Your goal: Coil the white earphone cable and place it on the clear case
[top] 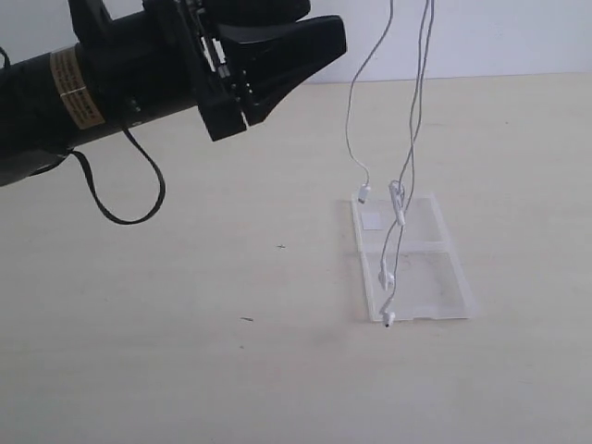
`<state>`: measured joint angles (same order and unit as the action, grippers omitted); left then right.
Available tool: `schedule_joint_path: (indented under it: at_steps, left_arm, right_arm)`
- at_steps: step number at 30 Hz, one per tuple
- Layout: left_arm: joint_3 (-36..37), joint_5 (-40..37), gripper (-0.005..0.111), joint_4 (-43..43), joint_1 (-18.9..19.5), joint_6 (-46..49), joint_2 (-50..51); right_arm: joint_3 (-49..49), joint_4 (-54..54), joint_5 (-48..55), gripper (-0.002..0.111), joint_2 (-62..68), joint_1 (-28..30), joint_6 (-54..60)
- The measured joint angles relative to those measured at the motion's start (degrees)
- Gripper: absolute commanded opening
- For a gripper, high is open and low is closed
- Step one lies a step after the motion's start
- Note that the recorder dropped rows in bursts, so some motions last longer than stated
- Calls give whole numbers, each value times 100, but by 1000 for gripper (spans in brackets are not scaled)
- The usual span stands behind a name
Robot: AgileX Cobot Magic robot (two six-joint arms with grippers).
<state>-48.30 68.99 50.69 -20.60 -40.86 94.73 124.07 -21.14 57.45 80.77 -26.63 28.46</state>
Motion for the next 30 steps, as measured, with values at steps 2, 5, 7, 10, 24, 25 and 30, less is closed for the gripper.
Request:
schedule_joint_path:
  at_steps: [2,5,7,10,24,25,30]
  left_arm:
    - [-85,0,71,-36,-134,72,0]
    - [-185,-48,71,-193,-345,266,0]
    - [-240,-138,71,-272,-486,453,0]
    - [-332,-333,71,-360,-701,731,0]
    - [-603,-1046,71,-938,-1099,1118,28]
    - [-633,-1057,71,-947,-1102,1147,59]
    - [-848,-1057,71,-1005,-1102,1185,406]
  right_arm:
    - [0,0,0,0,0,0,0]
    - [0,0,0,0,0,0,0]
    - [0,0,0,0,0,0,0]
    - [0,0,0,0,0,0,0]
    - [0,0,0,0,0,0,0]
    - [0,0,0,0,0,0,0]
    - [0,0,0,0,0,0,0]
